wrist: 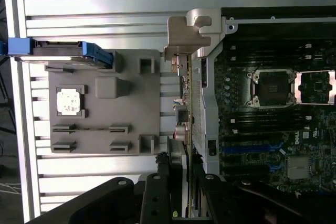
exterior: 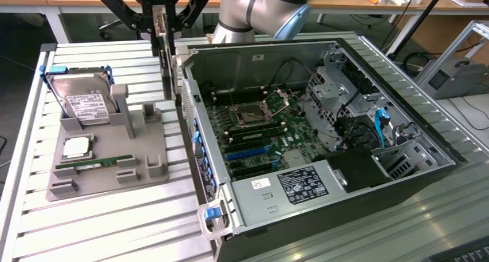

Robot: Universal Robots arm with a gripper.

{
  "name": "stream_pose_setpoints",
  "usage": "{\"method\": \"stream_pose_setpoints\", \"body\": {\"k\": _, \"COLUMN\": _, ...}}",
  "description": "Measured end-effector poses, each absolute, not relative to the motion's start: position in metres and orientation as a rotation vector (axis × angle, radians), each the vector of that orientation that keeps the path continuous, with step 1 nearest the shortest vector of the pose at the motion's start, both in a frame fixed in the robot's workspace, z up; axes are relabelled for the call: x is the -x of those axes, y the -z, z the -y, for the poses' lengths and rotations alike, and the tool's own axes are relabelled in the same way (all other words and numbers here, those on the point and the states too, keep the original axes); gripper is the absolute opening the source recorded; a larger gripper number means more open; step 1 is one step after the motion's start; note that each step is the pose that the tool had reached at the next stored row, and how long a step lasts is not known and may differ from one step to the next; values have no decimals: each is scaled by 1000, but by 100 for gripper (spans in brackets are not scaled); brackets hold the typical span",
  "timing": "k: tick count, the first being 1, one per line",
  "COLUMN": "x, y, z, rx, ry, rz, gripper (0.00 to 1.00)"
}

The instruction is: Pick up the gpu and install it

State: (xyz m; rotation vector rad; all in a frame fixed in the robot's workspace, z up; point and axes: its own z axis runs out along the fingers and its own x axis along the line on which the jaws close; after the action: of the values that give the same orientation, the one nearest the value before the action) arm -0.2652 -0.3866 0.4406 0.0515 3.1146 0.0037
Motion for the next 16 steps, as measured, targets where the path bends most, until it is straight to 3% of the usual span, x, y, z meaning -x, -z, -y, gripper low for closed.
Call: {"method": "stream_pose_setpoints", "body": {"k": 16, "x": 262, "y": -441, "z": 387, "rx": -51, "ry": -4, "rz": -3115, "gripper": 27}}
